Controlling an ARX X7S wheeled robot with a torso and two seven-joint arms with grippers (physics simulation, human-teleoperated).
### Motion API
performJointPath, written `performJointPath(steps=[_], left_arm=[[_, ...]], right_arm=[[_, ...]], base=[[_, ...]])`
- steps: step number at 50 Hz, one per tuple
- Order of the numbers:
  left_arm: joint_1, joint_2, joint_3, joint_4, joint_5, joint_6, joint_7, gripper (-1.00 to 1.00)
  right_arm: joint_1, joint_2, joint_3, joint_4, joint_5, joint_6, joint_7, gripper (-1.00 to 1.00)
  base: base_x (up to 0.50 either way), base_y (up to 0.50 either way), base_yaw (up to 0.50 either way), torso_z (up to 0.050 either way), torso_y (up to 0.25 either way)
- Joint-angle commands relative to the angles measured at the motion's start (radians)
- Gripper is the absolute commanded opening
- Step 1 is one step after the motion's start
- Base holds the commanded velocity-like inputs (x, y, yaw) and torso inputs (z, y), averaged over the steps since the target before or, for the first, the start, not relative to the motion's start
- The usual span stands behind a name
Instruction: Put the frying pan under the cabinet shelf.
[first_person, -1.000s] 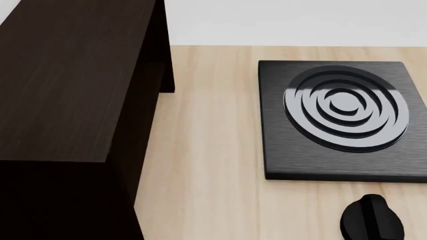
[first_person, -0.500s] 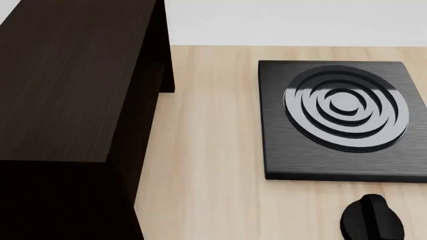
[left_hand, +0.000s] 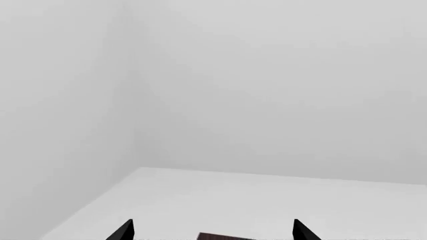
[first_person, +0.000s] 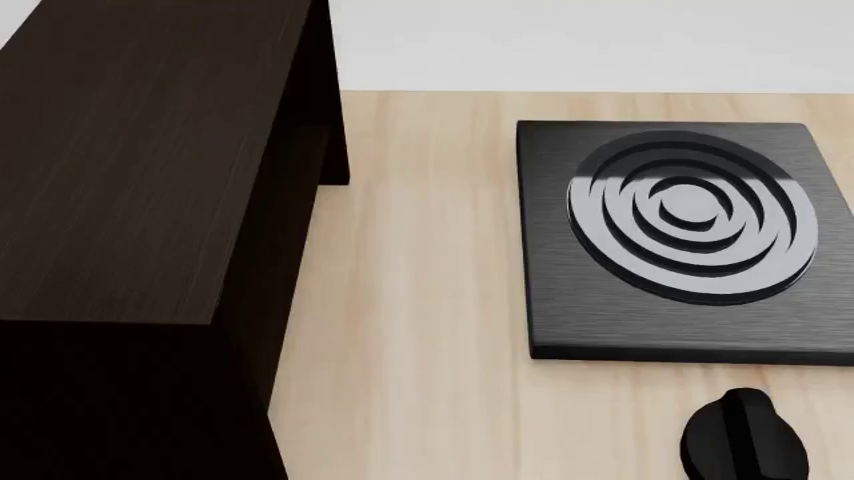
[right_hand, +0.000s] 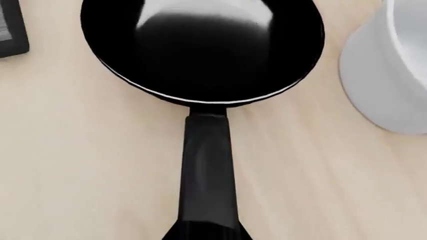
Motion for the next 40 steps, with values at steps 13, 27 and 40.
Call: performJointPath(steps=[13,27,40], left_arm=[[0.014,-0.007,-0.025,0.033,-0.056,-0.024,0.018,1.00],[0.030,-0.028,-0.045,0.047,-0.084,-0.027,0.030,1.00],[0.046,-0.034,-0.051,0.057,-0.105,-0.025,0.039,1.00]], right_arm=[[0.174,0.202,0.105,-0.379,0.044,0.323,0.136,-1.00],[0.432,0.125,0.162,-0.513,-0.151,0.610,0.084,-1.00],[0.843,0.070,-0.157,-0.548,-0.120,0.700,0.088,-1.00]], base=[[0.00,0.00,0.00,0.000,0.000],[0.00,0.00,0.00,0.000,0.001],[0.00,0.00,0.00,0.000,0.002]])
